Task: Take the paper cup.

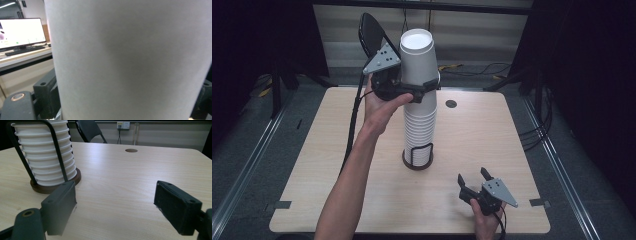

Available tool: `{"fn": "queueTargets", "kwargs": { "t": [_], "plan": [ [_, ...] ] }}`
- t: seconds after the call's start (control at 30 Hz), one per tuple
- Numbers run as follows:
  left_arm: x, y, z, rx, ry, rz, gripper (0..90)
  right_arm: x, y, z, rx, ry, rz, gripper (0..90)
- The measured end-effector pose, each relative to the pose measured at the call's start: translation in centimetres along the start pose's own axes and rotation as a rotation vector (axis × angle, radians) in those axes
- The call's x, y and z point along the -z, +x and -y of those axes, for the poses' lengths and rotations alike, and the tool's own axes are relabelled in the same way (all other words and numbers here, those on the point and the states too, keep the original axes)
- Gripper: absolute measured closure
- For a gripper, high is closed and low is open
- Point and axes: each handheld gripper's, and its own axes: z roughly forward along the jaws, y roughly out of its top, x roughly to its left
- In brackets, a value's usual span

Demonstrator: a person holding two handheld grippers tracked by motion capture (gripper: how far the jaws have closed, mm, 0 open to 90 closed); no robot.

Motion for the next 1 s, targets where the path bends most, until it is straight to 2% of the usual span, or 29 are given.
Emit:
{"fn": "queueTargets", "kwargs": {
  "t": [0.1,0.2,0.4,0.57,0.67,0.9,1.0],
  "plan": [
    [0.2,-0.1,-0.3,-0.008,-0.015,-0.008,10.5,0.0,-0.1,0.0,-0.001,0.000,-0.004,17.4],
    [0.8,-0.4,-0.6,0.001,-0.055,-0.017,10.5,0.0,-0.1,0.0,-0.003,0.000,-0.004,17.4],
    [1.4,-0.4,-1.4,-0.008,-0.081,-0.024,10.6,0.0,-0.1,0.0,-0.006,-0.004,0.000,17.4],
    [2.2,0.1,-1.4,0.031,-0.118,-0.011,10.7,0.0,-0.1,0.0,-0.007,-0.005,-0.001,17.4],
    [2.7,0.6,-1.3,0.041,-0.120,-0.029,10.7,0.0,-0.1,0.0,-0.009,-0.004,0.000,17.4],
    [4.4,1.6,-0.8,0.073,-0.129,-0.029,10.7,0.0,-0.1,0.0,-0.006,-0.004,0.001,17.4],
    [5.0,2.0,-0.5,0.082,-0.126,-0.052,10.7,0.0,-0.1,0.0,-0.006,-0.003,0.002,17.4]
  ]
}}
